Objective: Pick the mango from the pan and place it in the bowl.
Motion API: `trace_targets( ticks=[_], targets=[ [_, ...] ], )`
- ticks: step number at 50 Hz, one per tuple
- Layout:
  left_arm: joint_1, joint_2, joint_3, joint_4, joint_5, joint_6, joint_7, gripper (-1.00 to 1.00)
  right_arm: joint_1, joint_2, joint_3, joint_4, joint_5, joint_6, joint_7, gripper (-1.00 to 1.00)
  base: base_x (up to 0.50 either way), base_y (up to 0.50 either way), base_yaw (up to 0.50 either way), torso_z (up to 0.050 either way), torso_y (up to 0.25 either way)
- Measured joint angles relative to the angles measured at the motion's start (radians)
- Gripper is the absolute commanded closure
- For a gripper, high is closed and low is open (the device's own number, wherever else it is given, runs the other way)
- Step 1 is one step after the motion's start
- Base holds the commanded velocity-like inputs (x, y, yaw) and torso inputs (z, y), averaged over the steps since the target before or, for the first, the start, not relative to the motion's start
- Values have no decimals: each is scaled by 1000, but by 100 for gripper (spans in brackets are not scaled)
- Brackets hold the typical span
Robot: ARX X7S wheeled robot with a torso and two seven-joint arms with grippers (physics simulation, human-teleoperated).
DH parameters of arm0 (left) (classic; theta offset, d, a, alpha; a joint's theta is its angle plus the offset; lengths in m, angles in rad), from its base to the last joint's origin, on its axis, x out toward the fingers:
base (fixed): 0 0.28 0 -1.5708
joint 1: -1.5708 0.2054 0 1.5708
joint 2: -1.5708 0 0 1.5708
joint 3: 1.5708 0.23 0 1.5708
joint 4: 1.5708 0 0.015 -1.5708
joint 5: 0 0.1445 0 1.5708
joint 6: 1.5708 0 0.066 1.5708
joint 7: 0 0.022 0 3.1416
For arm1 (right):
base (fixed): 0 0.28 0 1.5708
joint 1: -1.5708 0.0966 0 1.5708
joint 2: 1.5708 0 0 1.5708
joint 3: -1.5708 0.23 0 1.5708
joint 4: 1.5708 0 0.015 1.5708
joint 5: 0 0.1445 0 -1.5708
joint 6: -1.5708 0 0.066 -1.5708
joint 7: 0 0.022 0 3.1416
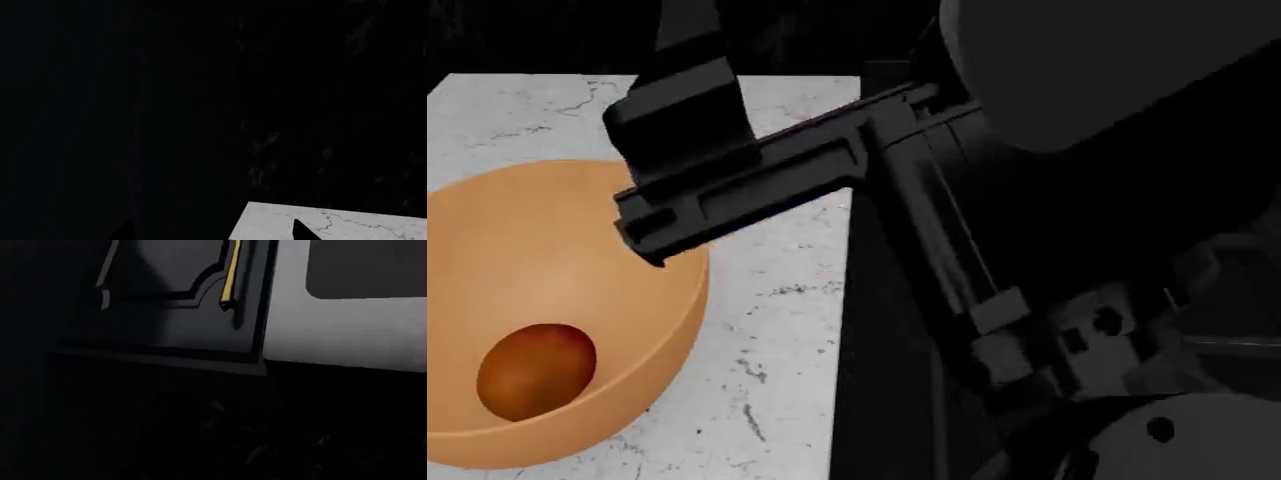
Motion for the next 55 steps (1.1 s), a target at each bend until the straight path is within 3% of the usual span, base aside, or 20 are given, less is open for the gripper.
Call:
trace_targets(
  ticks=[8,15,25,38,45,55],
  targets=[
    [22,12,1,35,-11,14,4,-100,-19,419,-398,-162,-470,-516,247,-100,0,0,0,0,0],
    [25,13,-2,45,-11,12,-2,-100,29,578,-612,-230,-680,-697,382,-100,0,0,0,0,0],
    [27,14,-10,37,-17,19,-11,-100,266,662,-959,-272,-806,-794,484,-100,0,0,0,0,0],
    [33,17,-14,16,-28,40,-25,-100,751,647,-1518,-290,-880,-843,599,-100,0,0,0,0,0],
    [34,16,-16,10,-33,44,-29,-100,872,689,-1651,-293,-896,-870,581,-100,0,0,0,0,0],
    [36,14,-21,-8,-43,56,-35,-100,929,751,-1697,-295,-879,-895,520,-100,0,0,0,0,0]
  ],
)
